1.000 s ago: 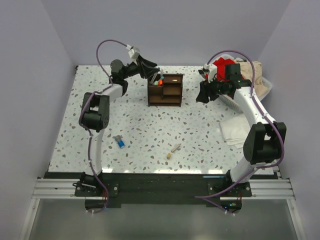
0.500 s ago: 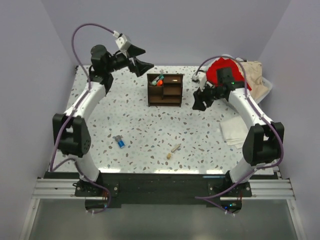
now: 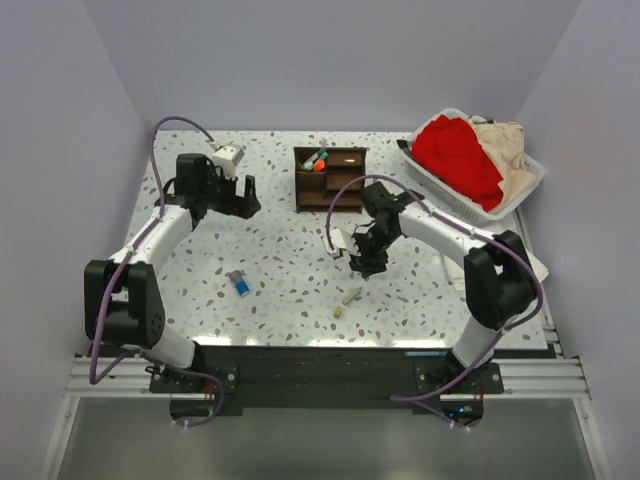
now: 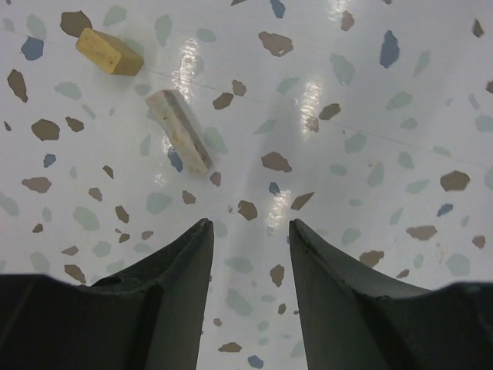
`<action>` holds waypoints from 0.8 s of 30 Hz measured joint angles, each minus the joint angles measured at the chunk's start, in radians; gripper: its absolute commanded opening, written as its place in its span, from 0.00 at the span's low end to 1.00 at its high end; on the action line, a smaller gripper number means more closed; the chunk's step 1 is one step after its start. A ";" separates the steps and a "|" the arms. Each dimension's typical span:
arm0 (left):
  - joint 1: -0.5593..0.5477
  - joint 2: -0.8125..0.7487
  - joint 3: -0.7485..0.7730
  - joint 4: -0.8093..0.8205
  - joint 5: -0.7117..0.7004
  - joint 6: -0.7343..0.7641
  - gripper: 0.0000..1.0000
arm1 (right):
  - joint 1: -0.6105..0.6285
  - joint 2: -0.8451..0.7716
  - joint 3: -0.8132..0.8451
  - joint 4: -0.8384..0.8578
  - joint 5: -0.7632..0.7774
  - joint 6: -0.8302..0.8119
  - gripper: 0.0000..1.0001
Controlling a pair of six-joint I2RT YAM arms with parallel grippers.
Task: Sort the stationery into containers
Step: Pick up the stationery from the center of the board.
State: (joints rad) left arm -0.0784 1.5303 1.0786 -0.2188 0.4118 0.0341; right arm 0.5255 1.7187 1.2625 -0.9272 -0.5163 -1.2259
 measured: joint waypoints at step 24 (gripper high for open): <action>0.071 -0.043 -0.029 -0.006 -0.165 0.011 1.00 | 0.143 0.024 -0.141 0.075 0.082 -0.113 0.32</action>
State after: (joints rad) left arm -0.0074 1.4868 1.0492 -0.2245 0.2466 0.0456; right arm 0.6682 1.7432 1.1213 -0.8520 -0.4347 -1.3392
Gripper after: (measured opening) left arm 0.997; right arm 0.337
